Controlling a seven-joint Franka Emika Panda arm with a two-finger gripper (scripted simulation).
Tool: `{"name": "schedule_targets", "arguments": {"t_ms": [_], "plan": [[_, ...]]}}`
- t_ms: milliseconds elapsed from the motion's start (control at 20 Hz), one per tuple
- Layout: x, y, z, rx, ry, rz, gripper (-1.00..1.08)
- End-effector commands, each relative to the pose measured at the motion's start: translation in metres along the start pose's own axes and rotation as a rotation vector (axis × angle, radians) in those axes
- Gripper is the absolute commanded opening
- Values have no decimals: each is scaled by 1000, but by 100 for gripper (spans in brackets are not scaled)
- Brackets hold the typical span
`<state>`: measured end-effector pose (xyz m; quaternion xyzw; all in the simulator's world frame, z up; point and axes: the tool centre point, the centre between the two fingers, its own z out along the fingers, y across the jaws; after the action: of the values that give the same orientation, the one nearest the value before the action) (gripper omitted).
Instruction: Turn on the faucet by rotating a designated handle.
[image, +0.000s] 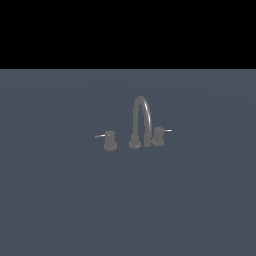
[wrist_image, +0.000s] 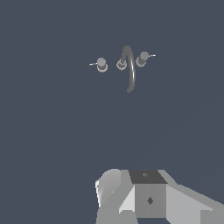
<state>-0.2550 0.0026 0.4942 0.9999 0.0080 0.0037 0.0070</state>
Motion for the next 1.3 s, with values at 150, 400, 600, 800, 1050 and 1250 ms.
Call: {"name": "schedule_targets", "arguments": {"t_ms": [150,400,600,800,1050,1250], "plan": [[1,-2,-2,-9,7,-5,-100],[2,-10,-9,-42,33,-27,-100],[2,-10,-9,-42,33,-27,-100],[9,-10,-8,-39,33,-10,-100],[26,-8,-3,-30,32,36,-100],[47,-5,3,-20,30,91,-100]]}}
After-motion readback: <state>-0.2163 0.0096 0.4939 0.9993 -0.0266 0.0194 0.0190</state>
